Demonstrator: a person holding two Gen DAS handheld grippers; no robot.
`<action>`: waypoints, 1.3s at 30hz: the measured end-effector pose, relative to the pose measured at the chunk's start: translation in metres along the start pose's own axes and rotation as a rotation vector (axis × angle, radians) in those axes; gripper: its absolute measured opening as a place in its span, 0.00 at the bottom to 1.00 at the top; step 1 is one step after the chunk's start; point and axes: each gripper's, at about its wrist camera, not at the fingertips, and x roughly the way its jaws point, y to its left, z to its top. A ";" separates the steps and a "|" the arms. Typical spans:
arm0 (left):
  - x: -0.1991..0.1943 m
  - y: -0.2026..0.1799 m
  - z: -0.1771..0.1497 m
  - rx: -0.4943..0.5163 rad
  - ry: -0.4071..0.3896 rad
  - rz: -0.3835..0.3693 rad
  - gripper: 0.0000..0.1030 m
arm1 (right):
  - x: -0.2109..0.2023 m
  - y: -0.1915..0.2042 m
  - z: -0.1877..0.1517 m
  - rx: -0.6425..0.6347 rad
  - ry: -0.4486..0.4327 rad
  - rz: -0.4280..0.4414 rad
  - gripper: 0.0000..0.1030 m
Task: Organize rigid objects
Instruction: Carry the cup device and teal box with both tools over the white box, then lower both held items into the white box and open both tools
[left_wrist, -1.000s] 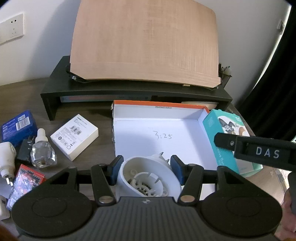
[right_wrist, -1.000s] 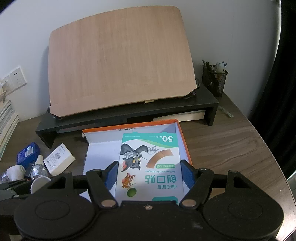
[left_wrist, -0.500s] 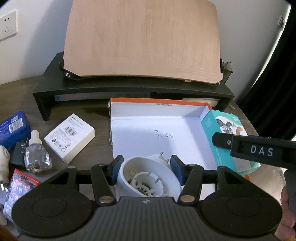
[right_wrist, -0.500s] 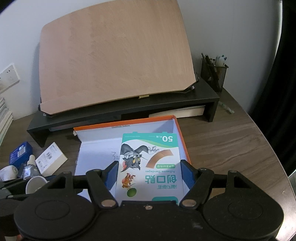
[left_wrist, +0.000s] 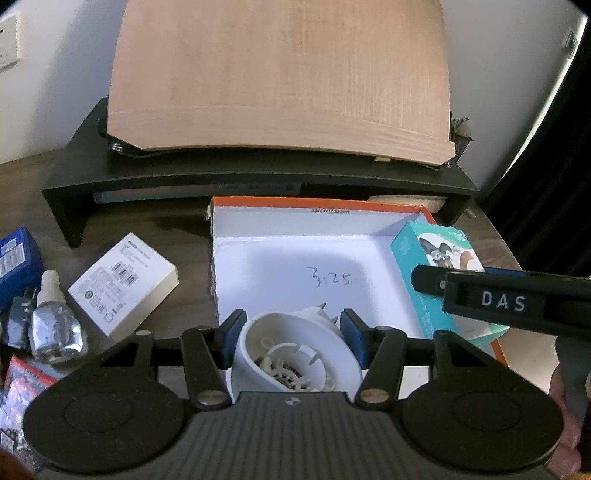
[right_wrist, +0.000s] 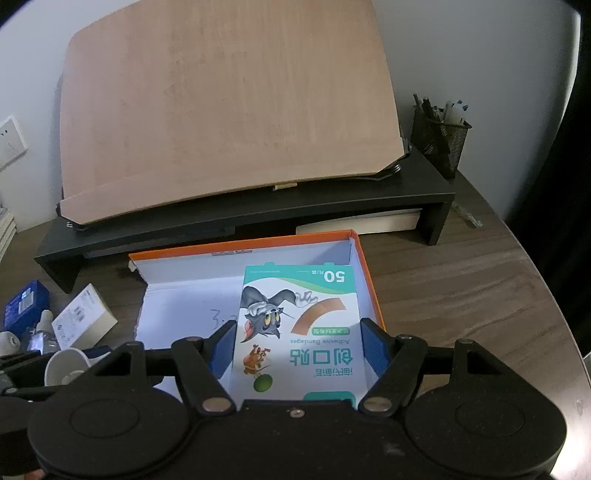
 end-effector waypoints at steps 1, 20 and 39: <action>0.002 -0.001 0.001 0.000 0.003 0.000 0.55 | 0.003 0.000 0.001 -0.004 0.003 -0.002 0.82; 0.023 -0.009 0.015 0.002 0.021 -0.008 0.55 | 0.024 -0.006 0.014 -0.048 -0.019 -0.007 0.84; 0.025 -0.054 0.023 0.000 -0.028 -0.007 0.84 | -0.039 -0.050 -0.005 -0.008 -0.114 -0.008 0.87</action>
